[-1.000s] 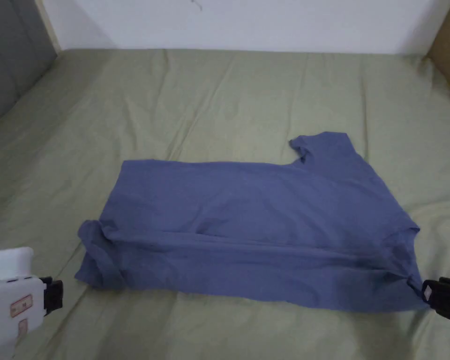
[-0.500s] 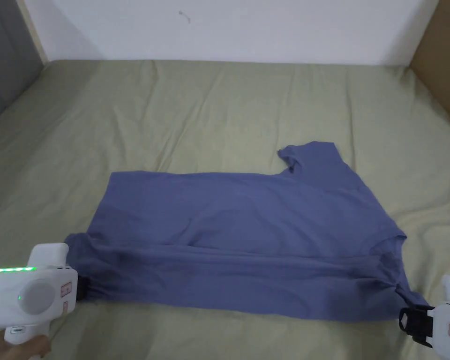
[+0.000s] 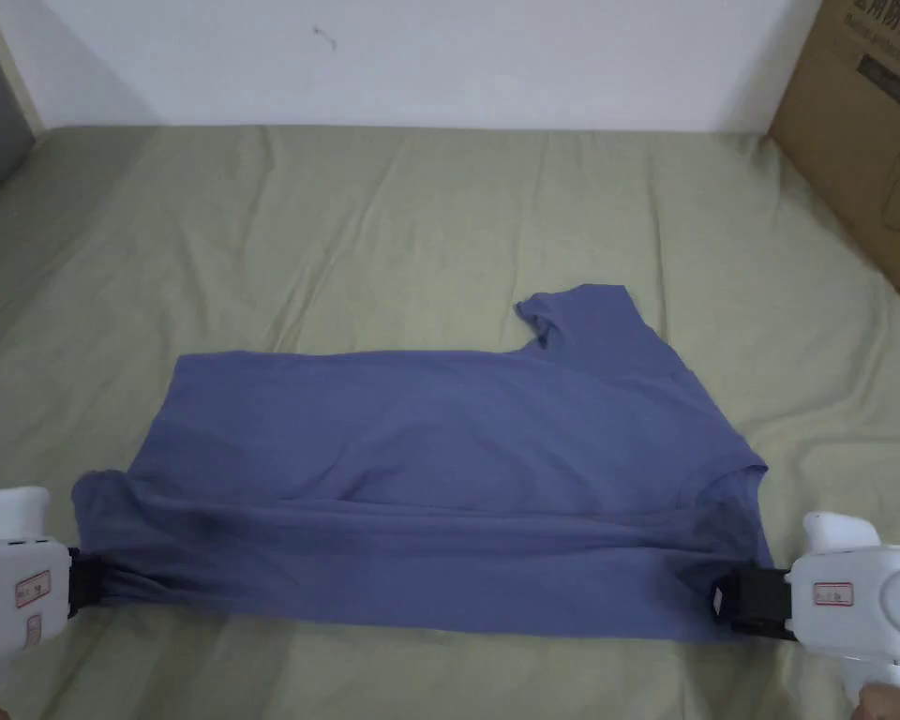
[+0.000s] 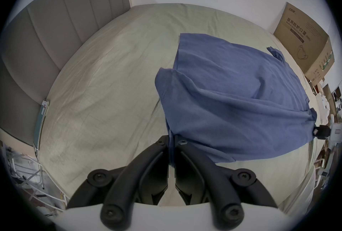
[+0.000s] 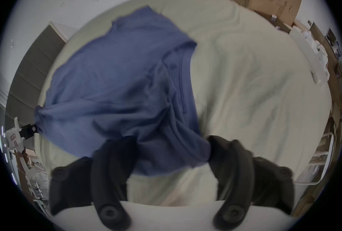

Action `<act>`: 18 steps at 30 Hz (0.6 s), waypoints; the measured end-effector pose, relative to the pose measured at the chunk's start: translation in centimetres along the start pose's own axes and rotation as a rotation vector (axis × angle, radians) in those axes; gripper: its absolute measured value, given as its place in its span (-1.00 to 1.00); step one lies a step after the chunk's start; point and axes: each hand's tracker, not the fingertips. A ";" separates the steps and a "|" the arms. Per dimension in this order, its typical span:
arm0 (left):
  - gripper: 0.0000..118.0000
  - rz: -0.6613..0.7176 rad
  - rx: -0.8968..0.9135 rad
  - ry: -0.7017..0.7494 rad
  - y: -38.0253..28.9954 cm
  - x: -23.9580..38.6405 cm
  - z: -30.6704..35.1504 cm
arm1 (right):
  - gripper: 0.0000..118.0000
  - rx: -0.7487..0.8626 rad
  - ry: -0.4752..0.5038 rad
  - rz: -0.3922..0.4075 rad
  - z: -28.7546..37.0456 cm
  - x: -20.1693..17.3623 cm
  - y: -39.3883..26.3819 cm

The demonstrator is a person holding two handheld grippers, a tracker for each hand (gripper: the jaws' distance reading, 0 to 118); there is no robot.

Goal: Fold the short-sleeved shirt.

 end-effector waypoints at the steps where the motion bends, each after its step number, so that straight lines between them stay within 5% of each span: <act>1: -0.93 0.000 -0.001 0.000 0.0 0.0 0.0 | -0.06 -0.017 -0.020 0.004 -0.6 -0.1 0.0; 4: -0.93 -0.007 -0.004 0.000 -0.2 0.2 0.5 | -0.74 0.042 -0.045 0.050 1.4 -0.8 -0.3; 9: -0.93 -0.025 0.001 -0.003 -0.1 0.3 1.9 | -0.82 0.058 -0.008 0.006 2.9 -0.2 -0.4; 18: -0.93 -0.028 0.016 0.007 -3.3 -1.0 6.6 | -0.83 0.071 -0.034 0.079 7.4 -0.6 -3.3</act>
